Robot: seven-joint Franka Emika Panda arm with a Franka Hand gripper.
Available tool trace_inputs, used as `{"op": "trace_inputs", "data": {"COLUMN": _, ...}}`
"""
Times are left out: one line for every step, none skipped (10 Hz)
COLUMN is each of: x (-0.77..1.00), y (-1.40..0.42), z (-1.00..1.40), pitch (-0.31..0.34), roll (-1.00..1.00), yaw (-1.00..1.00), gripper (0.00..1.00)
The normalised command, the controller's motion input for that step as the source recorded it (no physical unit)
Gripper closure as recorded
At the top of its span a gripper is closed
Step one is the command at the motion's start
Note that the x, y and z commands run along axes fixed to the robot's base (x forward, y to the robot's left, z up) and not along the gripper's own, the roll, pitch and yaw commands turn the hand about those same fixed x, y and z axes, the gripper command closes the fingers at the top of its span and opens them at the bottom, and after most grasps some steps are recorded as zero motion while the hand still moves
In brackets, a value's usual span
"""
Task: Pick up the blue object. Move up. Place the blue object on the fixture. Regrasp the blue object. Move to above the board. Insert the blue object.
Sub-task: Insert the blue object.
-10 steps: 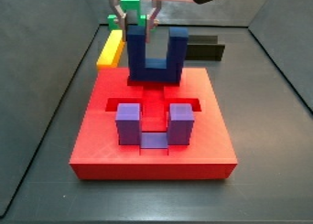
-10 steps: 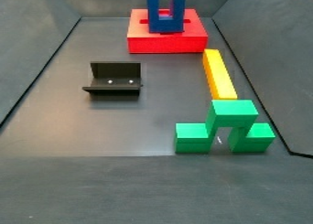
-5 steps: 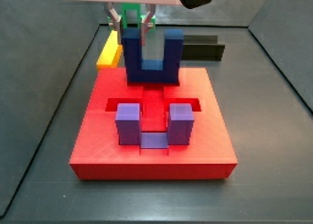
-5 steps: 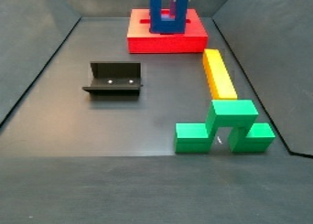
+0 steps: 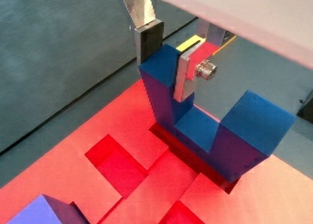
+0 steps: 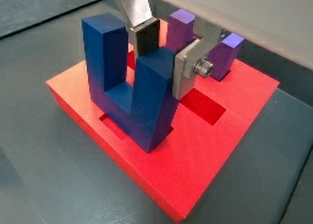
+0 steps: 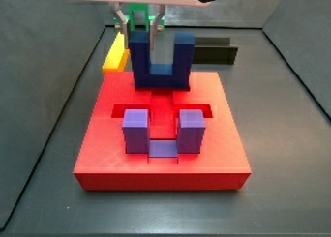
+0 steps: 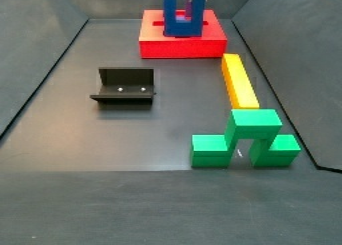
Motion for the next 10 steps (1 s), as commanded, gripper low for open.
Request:
{"op": "trace_inputs", "data": {"x": -0.03, "y": 0.39, "z": 0.09, "pitch": -0.077, "roll": -0.50, "yaw": 0.00, "gripper": 1.00}}
{"op": "trace_inputs", "data": {"x": -0.06, "y": 0.32, "z": 0.01, "pitch": -0.090, "roll": -0.48, "yaw": 0.00, "gripper": 1.00}}
{"op": "trace_inputs", "data": {"x": -0.07, "y": 0.13, "z": 0.00, "pitch": -0.077, "roll": -0.33, "yaw": 0.00, "gripper": 1.00}}
{"op": "trace_inputs", "data": {"x": -0.14, "y": 0.09, "z": 0.00, "pitch": -0.097, "roll": -0.33, "yaw": 0.00, "gripper": 1.00}}
{"op": "trace_inputs", "data": {"x": -0.19, "y": 0.00, "z": 0.00, "pitch": -0.116, "roll": -0.21, "yaw": -0.01, "gripper": 1.00}}
{"op": "trace_inputs", "data": {"x": 0.00, "y": 0.00, "z": 0.00, "pitch": 0.000, "roll": 0.02, "yaw": 0.00, "gripper": 1.00}}
{"op": "trace_inputs", "data": {"x": 0.00, "y": 0.00, "z": -0.01, "pitch": 0.000, "roll": -0.01, "yaw": 0.00, "gripper": 1.00}}
{"op": "trace_inputs", "data": {"x": 0.05, "y": -0.20, "z": 0.44, "pitch": 0.019, "roll": 0.00, "yaw": 0.00, "gripper": 1.00}}
{"op": "trace_inputs", "data": {"x": 0.00, "y": -0.32, "z": 0.59, "pitch": 0.011, "roll": 0.10, "yaw": 0.00, "gripper": 1.00}}
{"op": "trace_inputs", "data": {"x": 0.00, "y": -0.05, "z": 0.02, "pitch": 0.000, "roll": 0.04, "yaw": 0.00, "gripper": 1.00}}
